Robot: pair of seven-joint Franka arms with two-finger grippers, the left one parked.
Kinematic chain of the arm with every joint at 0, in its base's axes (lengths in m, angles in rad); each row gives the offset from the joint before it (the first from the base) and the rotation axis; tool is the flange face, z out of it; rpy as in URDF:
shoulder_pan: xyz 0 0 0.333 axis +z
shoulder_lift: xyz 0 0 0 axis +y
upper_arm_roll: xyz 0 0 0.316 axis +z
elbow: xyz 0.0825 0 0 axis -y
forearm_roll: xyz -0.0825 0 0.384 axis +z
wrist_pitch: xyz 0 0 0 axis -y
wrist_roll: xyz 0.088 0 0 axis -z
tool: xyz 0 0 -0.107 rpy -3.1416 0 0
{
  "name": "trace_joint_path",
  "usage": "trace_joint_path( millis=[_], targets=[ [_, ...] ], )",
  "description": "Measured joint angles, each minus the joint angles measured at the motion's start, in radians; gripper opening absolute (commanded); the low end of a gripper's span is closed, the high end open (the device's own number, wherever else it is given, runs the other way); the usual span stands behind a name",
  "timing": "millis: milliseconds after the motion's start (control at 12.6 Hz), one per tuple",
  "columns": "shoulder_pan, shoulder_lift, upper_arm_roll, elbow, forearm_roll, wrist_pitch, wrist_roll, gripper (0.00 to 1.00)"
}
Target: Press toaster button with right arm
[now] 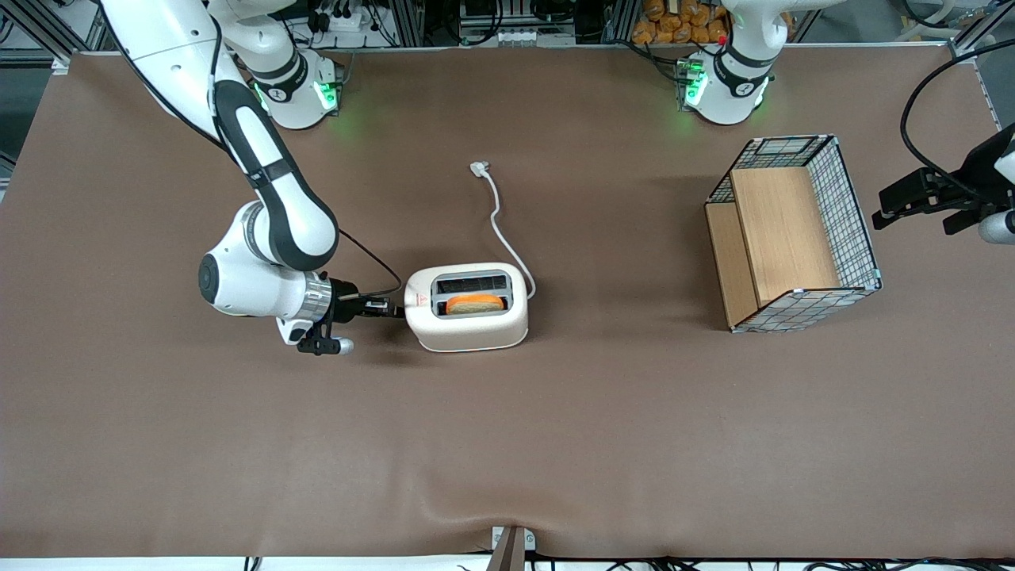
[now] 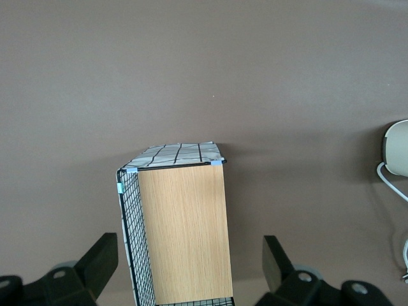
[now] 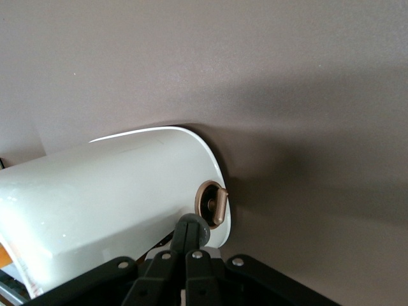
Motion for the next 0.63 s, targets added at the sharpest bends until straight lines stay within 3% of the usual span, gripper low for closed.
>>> trace_joint_path(
  millis=[633],
  targets=[
    [-0.006, 0.002, -0.003, 0.011, 0.006, -0.026, -0.006, 0.00]
  ],
)
